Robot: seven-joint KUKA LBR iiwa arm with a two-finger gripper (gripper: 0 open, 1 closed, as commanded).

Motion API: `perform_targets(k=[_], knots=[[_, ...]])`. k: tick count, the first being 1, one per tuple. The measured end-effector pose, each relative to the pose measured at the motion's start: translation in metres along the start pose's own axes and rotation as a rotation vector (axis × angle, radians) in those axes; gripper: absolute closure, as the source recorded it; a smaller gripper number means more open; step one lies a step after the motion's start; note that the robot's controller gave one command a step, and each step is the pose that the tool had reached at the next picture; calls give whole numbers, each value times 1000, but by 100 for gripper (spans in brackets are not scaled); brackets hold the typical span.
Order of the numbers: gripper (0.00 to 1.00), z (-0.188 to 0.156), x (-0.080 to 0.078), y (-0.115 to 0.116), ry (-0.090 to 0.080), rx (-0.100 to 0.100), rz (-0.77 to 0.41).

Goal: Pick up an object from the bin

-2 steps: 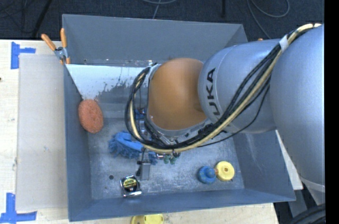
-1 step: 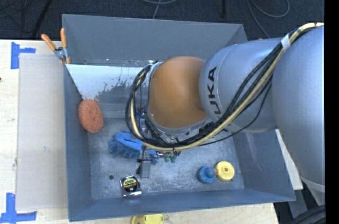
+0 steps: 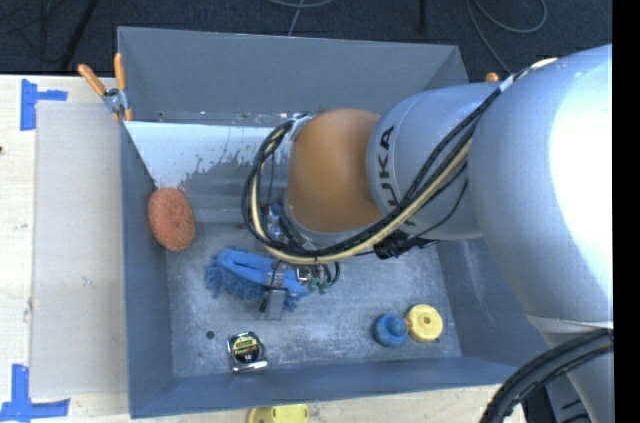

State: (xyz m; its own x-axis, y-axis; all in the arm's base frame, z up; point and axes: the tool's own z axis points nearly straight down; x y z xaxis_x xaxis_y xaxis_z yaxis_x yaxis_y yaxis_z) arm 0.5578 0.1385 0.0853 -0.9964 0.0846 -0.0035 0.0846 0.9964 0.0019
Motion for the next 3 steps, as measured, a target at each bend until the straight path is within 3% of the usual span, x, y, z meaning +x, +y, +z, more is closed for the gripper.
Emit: perform_targets(k=[1,2,3], knots=[[0,37,-12,-8,-2,2,15],[0,16,-1,-9,4,2,88],[0,16,23,8,6,3,64]])
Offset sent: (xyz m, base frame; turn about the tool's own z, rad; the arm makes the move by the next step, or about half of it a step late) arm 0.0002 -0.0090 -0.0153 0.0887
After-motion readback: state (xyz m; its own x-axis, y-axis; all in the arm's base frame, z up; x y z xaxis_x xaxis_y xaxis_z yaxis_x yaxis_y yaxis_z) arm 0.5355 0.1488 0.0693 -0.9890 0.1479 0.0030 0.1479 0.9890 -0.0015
